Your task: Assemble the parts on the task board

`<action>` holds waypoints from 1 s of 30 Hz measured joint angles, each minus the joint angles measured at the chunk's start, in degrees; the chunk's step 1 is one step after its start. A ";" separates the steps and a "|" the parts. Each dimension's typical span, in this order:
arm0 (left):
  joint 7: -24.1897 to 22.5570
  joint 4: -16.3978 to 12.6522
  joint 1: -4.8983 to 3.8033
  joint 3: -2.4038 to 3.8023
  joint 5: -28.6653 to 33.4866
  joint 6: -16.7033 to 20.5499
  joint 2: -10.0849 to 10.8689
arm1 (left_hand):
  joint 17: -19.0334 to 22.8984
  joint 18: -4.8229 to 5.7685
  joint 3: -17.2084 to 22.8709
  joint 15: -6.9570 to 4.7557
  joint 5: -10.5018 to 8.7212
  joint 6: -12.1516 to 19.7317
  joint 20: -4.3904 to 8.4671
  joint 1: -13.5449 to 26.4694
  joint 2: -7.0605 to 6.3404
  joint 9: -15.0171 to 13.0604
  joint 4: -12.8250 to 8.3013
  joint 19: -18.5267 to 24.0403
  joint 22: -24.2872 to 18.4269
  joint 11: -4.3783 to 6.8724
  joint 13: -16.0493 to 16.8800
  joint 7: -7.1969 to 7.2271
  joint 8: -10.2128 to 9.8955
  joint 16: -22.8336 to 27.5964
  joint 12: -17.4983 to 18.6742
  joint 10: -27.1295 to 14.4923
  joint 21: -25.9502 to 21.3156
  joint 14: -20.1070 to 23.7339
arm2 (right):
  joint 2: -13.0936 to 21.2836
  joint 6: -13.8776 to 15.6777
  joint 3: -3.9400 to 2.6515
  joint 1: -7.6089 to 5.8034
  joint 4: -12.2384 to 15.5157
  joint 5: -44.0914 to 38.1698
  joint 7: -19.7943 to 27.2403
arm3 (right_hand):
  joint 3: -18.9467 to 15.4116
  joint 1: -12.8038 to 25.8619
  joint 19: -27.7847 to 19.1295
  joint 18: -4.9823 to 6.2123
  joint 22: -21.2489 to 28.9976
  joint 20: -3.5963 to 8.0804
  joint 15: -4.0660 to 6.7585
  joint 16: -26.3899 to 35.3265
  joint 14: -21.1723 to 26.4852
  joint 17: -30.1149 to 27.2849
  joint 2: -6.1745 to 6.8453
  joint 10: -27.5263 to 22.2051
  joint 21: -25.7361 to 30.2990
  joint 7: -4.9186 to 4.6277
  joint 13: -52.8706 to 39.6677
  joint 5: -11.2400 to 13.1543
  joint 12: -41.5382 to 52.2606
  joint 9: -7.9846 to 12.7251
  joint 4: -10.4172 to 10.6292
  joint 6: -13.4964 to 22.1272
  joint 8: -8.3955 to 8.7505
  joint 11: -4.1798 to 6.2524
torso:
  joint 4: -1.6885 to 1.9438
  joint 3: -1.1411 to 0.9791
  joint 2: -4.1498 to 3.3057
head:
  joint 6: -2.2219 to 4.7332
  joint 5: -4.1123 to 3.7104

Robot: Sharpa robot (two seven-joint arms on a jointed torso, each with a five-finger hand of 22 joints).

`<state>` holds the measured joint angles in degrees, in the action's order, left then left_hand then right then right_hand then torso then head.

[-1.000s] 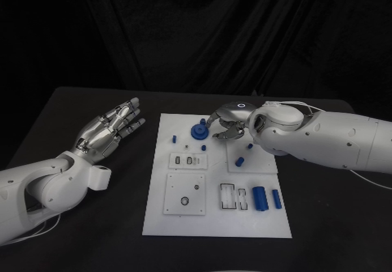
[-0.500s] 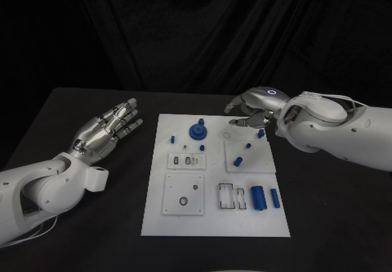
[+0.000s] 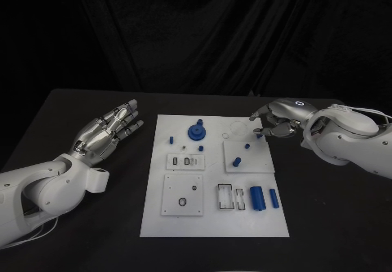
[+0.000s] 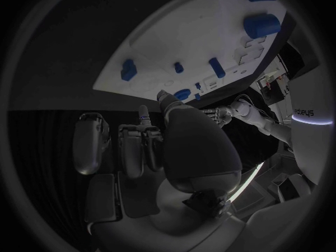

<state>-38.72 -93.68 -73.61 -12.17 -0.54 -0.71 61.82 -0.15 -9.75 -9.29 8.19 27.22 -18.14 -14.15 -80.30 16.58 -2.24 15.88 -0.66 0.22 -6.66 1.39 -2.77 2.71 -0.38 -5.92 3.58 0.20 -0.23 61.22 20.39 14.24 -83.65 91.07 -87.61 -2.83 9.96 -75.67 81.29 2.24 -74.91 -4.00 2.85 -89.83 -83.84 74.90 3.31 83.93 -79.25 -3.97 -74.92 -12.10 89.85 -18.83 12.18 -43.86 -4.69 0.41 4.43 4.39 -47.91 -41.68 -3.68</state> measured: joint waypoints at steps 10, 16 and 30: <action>0.06 0.19 0.62 0.00 -0.01 -0.31 -0.20 | 0.06 0.00 0.00 0.00 0.00 0.00 -0.20 0.00 0.00 0.00 0.00 0.20 0.02 0.00 0.00 0.00 0.00 0.00 0.00 0.00 0.00 0.00 | 1.46 0.24 0.04 2.94 -2.04 0.54 0.28 | -1.43 -0.16 0.21 0.00 0.00 0.21 0.00 0.00 0.00 0.00 0.50 0.00 0.28 0.13 0.00 3.77 -0.47 1.47 1.43 1.12 0.49 0.00 | 0.05 -0.03 -0.02 | -0.12 -0.64; 0.08 0.27 0.84 0.00 -0.01 -0.41 -0.12 | 0.06 0.00 0.00 0.00 0.00 0.00 -0.20 0.00 0.00 0.00 0.00 0.20 0.05 0.00 0.00 0.00 0.00 0.00 0.00 0.00 0.00 0.00 | 1.88 0.50 0.04 3.77 -2.21 0.68 0.33 | -1.98 -0.10 0.21 0.00 0.01 0.21 0.00 0.00 0.00 0.00 0.55 0.00 0.50 0.08 0.00 4.44 -0.68 1.95 1.65 1.72 0.75 0.00 | 0.18 -0.11 -0.13 | -0.25 -0.91; 0.12 0.29 1.02 0.00 -0.02 -0.53 -0.12 | 0.05 0.00 0.01 0.00 0.00 0.00 -0.20 0.00 0.00 0.00 -0.01 0.21 0.04 0.00 0.00 0.00 0.00 0.00 0.00 0.00 0.00 0.00 | 1.43 1.05 0.03 4.01 -2.95 0.81 0.09 | -2.14 -0.58 0.21 0.00 -0.04 0.21 0.00 0.00 0.00 0.00 0.95 0.00 0.82 0.02 0.01 4.43 -0.71 2.65 1.49 3.06 0.76 0.00 | 0.05 -0.10 -0.17 | -0.48 -0.65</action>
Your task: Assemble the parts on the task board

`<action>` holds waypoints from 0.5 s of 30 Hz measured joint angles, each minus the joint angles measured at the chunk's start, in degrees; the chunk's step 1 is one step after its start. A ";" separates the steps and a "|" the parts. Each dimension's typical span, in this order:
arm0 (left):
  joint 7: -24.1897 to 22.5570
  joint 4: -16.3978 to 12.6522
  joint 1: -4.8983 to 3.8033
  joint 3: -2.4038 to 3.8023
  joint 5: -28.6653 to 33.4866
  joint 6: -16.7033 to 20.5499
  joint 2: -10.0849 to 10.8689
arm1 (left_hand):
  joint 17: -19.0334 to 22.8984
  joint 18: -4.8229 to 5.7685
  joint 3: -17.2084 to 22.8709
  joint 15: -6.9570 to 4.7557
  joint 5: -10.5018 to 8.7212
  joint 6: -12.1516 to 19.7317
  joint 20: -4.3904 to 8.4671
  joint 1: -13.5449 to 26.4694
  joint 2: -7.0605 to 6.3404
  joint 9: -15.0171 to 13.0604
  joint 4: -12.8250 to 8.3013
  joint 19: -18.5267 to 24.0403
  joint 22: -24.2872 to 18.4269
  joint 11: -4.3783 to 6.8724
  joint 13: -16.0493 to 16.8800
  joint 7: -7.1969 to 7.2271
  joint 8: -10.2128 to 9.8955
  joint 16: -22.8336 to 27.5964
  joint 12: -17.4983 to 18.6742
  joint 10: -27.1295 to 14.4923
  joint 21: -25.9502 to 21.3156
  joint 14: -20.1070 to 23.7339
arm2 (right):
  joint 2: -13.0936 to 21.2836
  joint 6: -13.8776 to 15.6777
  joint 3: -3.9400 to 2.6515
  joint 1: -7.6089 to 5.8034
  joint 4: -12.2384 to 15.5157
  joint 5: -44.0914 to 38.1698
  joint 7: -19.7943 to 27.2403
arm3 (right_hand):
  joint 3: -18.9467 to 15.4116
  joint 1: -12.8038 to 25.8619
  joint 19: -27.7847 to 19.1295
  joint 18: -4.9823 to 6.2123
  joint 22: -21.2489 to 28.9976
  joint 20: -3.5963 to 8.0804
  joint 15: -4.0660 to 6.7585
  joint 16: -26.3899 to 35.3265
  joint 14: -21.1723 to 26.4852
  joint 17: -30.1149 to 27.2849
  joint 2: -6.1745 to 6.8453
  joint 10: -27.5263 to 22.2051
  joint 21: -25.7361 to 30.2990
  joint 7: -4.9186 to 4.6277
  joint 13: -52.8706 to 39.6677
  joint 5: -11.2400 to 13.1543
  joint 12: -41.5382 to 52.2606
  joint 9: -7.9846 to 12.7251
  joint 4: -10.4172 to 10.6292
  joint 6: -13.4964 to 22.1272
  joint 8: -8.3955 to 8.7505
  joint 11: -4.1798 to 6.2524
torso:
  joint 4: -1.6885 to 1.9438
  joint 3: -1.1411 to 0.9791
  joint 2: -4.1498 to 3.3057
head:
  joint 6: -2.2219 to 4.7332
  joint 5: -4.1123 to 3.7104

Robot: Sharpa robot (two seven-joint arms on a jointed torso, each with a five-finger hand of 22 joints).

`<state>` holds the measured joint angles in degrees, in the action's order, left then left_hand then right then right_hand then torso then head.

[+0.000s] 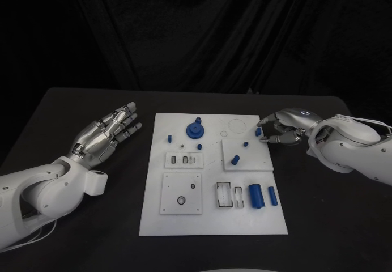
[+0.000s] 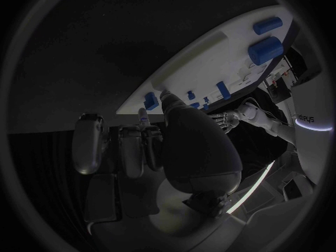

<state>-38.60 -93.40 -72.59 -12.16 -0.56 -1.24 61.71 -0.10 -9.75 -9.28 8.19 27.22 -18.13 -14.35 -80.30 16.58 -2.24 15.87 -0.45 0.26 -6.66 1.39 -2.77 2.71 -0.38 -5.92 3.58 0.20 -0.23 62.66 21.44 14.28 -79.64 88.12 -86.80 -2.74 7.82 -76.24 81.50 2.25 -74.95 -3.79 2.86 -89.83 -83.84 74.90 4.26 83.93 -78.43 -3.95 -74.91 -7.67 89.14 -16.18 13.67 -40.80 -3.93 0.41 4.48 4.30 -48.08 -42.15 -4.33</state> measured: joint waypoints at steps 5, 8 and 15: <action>0.02 0.02 0.02 0.00 0.00 -0.01 0.04 | -0.01 0.00 0.15 0.00 0.00 0.00 0.00 0.00 0.00 0.00 -0.15 0.00 0.00 0.00 0.00 0.00 0.00 0.00 0.00 0.00 0.00 0.00 | -0.41 0.37 0.00 0.01 -0.35 0.02 -0.26 | 0.00 -0.29 0.00 0.00 0.01 0.00 0.00 0.00 0.00 0.00 -0.29 0.00 0.34 0.00 0.00 0.00 -0.21 0.06 0.00 0.00 0.00 0.00 | -0.08 0.04 0.04 | -0.14 0.15; 0.04 0.02 0.02 0.00 0.00 -0.02 0.05 | -0.01 0.00 0.15 0.00 0.00 0.00 0.00 0.00 0.00 0.00 -0.15 0.00 0.00 0.00 0.00 0.00 0.00 0.00 0.00 0.00 0.00 0.00 | -0.67 0.71 0.00 0.01 -0.60 0.03 -0.43 | -0.10 -0.29 -0.42 0.00 0.01 0.00 0.00 0.00 0.00 0.00 -0.29 0.00 0.62 0.00 0.00 0.00 -0.21 0.13 0.10 0.00 0.00 0.00 | -0.08 0.04 0.05 | -0.17 0.21; 0.09 0.04 0.07 0.00 -0.01 -0.03 0.05 | -0.02 0.00 0.15 0.00 0.00 0.00 0.00 0.00 0.00 0.00 -0.15 0.00 0.00 0.00 0.00 0.00 0.00 0.00 0.00 0.00 0.00 0.00 | -1.25 1.35 0.00 0.02 -0.94 0.04 -0.78 | -0.71 -0.49 -0.42 0.00 0.01 -0.01 0.00 0.00 0.00 0.00 -0.53 0.21 0.62 -0.63 0.00 -0.29 -0.21 0.01 0.71 -2.32 -1.17 -0.21 | -0.05 0.05 0.05 | -0.18 0.19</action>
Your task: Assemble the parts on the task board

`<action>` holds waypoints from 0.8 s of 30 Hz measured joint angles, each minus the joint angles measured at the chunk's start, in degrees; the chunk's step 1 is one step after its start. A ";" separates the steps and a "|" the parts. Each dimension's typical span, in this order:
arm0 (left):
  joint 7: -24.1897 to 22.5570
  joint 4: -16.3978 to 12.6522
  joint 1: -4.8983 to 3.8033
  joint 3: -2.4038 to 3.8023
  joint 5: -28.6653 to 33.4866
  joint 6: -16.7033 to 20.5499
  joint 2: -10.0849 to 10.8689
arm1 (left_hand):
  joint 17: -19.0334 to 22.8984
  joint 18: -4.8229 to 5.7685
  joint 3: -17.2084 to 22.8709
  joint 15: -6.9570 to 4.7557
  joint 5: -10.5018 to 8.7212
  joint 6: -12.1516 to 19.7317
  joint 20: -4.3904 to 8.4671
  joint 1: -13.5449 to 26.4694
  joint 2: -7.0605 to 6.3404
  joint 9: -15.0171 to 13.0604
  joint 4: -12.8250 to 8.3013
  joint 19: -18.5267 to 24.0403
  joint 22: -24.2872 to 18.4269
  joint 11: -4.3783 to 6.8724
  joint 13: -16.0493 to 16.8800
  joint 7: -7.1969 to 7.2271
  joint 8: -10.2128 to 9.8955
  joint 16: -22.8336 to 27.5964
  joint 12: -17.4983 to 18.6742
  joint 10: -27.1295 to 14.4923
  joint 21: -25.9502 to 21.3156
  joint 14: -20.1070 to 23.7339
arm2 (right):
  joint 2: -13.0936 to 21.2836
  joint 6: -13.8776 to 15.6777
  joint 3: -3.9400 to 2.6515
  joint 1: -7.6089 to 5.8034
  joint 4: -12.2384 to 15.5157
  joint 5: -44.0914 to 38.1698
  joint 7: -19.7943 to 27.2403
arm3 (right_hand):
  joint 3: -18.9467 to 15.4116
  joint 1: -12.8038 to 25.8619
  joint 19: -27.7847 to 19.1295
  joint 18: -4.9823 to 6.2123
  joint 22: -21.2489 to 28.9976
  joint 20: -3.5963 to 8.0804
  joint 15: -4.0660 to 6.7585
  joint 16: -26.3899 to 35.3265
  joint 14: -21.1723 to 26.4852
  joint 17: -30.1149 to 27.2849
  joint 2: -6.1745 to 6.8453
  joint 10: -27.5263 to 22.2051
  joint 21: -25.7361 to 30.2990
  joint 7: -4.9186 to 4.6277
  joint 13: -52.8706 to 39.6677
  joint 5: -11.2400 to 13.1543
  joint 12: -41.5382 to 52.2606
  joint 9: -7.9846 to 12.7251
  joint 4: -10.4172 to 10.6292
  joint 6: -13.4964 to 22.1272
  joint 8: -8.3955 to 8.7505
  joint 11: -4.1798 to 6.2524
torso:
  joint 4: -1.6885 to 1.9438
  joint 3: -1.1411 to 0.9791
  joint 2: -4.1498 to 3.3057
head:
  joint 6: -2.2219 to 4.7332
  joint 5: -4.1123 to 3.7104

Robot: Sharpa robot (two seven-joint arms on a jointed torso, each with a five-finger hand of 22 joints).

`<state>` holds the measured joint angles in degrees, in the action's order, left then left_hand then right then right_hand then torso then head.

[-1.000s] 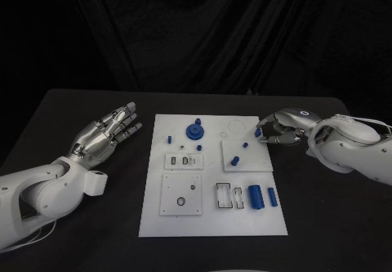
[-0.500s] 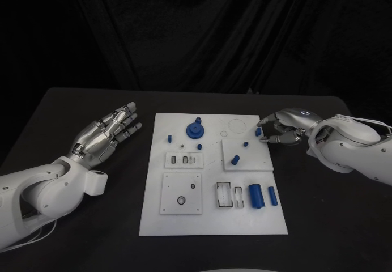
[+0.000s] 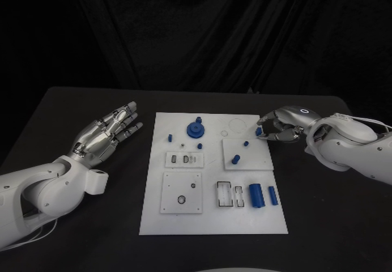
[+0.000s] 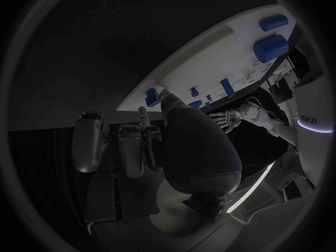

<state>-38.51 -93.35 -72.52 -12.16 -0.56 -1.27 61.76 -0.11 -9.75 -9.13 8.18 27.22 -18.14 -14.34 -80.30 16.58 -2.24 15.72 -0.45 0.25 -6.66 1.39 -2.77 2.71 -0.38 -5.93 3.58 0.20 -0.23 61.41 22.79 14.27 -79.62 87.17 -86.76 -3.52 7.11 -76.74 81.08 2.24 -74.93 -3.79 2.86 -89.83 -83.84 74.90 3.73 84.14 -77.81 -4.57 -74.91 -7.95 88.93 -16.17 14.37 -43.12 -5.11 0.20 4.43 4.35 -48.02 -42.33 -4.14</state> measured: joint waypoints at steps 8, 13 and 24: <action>0.07 0.08 0.06 0.00 0.00 -0.04 -0.01 | -0.01 0.00 0.00 0.00 0.24 0.00 0.00 0.00 0.00 0.00 0.00 0.00 0.00 0.00 0.00 0.00 0.00 0.00 0.00 0.00 0.00 0.00 | -0.79 0.29 0.00 0.03 -0.59 0.02 -0.24 | -0.27 0.14 0.00 0.00 0.00 0.00 -0.16 0.00 -0.16 0.00 -0.59 -0.21 0.00 -0.29 0.00 -0.46 0.00 -0.83 0.27 -3.77 -1.67 -0.21 | 0.04 0.01 0.01 | 0.03 -0.05; 0.12 0.18 0.15 0.00 0.00 -0.07 -0.03 | -0.01 0.00 0.00 0.00 0.23 0.00 0.00 0.00 0.00 0.00 0.00 0.00 0.00 0.00 0.00 0.00 0.00 0.00 0.00 0.00 0.00 0.00 | -1.18 0.31 0.00 0.07 -1.06 0.02 -0.44 | -0.40 -0.16 0.00 0.00 0.01 0.00 -0.16 0.00 -0.16 0.00 -0.89 -0.21 0.00 -0.38 0.00 -0.79 0.01 -1.43 0.40 -5.66 -2.56 -0.21 | 0.04 0.01 0.01 | 0.04 0.03; 0.23 0.39 0.62 0.00 0.00 -0.17 -0.09 | 0.00 0.00 0.00 0.00 0.23 0.00 0.00 0.00 0.00 0.00 0.00 0.00 0.00 0.00 0.00 0.00 0.00 0.00 0.00 0.00 0.00 0.00 | -2.03 0.34 0.00 0.10 -1.94 0.04 -0.74 | 0.19 -2.49 0.00 0.00 0.02 0.00 -0.16 0.00 -0.16 0.00 -1.77 -0.21 0.39 -0.07 0.00 -8.19 0.02 -4.01 -0.99 -9.90 -4.71 -0.21 | 0.07 0.02 0.05 | -0.10 -0.10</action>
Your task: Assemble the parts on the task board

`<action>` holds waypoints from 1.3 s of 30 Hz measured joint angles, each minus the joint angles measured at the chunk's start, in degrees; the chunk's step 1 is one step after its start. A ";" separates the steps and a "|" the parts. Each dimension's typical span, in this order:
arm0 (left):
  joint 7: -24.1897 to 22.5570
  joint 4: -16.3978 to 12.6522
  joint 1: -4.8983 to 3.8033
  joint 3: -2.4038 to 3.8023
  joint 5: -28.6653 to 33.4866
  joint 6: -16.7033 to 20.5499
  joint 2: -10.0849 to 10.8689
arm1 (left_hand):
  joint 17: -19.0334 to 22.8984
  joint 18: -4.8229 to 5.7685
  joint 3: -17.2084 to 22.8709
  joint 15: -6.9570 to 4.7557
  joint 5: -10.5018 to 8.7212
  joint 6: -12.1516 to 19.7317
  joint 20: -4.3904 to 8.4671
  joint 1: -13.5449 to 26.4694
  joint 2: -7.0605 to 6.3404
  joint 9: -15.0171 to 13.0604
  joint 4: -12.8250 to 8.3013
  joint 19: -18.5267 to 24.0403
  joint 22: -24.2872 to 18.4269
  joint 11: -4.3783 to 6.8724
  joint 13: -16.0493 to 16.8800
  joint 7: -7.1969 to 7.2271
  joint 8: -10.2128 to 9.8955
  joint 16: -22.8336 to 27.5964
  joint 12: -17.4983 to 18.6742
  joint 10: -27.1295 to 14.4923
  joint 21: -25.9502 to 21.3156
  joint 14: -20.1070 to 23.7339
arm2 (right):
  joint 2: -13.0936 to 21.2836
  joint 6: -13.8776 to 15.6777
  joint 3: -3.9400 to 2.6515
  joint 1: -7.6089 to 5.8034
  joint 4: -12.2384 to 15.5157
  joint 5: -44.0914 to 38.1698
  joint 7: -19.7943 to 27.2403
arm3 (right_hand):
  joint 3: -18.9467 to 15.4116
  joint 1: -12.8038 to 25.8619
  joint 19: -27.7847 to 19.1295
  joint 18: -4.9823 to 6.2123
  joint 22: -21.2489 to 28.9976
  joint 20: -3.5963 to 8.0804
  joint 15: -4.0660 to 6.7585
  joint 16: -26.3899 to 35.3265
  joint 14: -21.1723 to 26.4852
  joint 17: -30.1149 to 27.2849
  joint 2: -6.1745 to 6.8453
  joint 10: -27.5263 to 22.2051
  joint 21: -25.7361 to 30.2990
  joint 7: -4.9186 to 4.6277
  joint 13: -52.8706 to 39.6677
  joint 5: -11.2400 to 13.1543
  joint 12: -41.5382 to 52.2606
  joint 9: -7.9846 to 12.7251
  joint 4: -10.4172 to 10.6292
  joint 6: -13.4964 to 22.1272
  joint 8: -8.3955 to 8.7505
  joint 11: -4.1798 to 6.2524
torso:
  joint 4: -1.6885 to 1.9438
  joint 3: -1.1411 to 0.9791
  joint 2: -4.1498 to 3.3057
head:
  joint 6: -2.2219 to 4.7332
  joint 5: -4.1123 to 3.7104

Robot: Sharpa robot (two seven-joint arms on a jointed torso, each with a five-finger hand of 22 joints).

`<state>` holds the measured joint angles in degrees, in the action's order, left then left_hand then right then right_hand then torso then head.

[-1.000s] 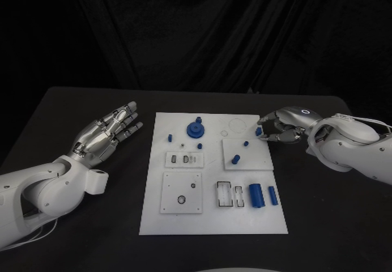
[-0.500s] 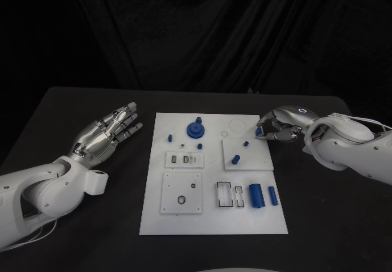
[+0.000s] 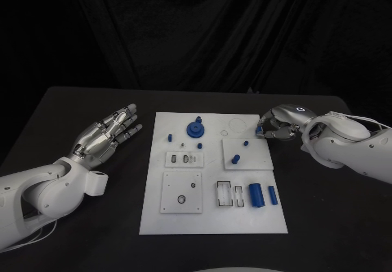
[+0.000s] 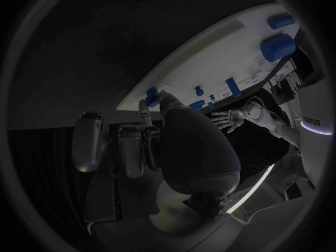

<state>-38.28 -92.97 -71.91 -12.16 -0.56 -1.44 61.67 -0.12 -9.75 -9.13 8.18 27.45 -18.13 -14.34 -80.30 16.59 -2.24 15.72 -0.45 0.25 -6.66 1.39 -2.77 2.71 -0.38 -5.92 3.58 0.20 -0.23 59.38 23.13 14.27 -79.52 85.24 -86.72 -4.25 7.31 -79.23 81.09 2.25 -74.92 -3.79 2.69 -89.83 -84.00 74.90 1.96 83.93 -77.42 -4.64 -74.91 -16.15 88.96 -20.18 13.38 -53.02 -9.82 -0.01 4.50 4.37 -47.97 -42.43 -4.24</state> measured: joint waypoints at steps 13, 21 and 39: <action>0.10 -0.03 0.26 0.00 -0.01 -0.11 0.14 | 0.03 0.00 0.16 0.00 0.00 0.21 0.00 0.00 0.00 0.00 -0.16 0.00 0.00 0.00 0.00 -0.21 0.00 0.00 0.00 0.00 0.00 0.00 | -0.12 1.75 0.00 0.01 0.36 0.00 0.18 | 1.12 -1.70 0.00 0.00 0.00 0.00 0.00 0.00 0.00 0.00 0.06 0.00 0.23 0.34 0.00 -3.61 0.00 -1.68 -1.13 -1.44 -0.80 0.00 | -0.05 0.00 -0.01 | 0.07 0.40; 0.15 -0.05 0.35 0.00 -0.01 -0.13 0.31 | 0.03 0.00 0.16 0.00 -0.01 0.21 0.00 0.00 0.00 0.00 -0.16 0.00 0.00 0.00 0.00 -0.21 0.00 0.00 0.00 0.00 0.00 0.00 | 0.89 5.11 0.02 -1.27 5.61 0.02 0.78 | 1.14 -2.07 0.11 -0.01 0.01 -0.02 0.00 0.00 0.00 0.00 0.32 0.00 -0.40 -0.44 0.00 -5.13 0.08 -1.87 -1.16 -2.30 -1.54 0.00 | -0.04 0.02 0.04 | 0.25 0.82; 0.30 0.08 0.42 0.01 -0.01 -0.12 -0.39 | 0.01 0.01 0.16 0.00 -0.01 0.21 0.00 0.00 0.00 0.00 -0.16 0.00 0.00 0.00 0.00 -0.21 0.00 0.00 0.00 0.00 0.00 0.00 | -8.04 6.41 -0.09 -1.03 15.07 -3.29 0.24 | 0.58 -1.17 2.16 0.00 0.00 0.31 0.00 0.00 0.00 0.01 0.98 0.00 -3.05 -0.87 0.00 -4.67 0.74 -3.91 -0.60 -3.48 -1.89 0.00 | -0.15 0.19 0.36 | -0.71 1.72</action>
<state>-37.98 -92.89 -71.49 -12.15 -0.58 -1.57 61.29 -0.11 -9.74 -8.97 8.18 27.44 -17.93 -14.34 -80.30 16.58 -2.24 15.56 -0.45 0.25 -6.66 1.39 -2.98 2.71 -0.38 -5.92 3.58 0.20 -0.23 51.34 29.54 14.18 -80.55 100.30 -90.01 -4.02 7.88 -80.40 83.25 2.24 -74.91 -3.48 2.70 -89.83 -84.00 74.91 2.94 83.93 -80.47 -5.51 -74.90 -20.82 89.70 -24.09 12.78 -56.50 -11.71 -0.01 4.36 4.55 -47.60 -43.14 -2.51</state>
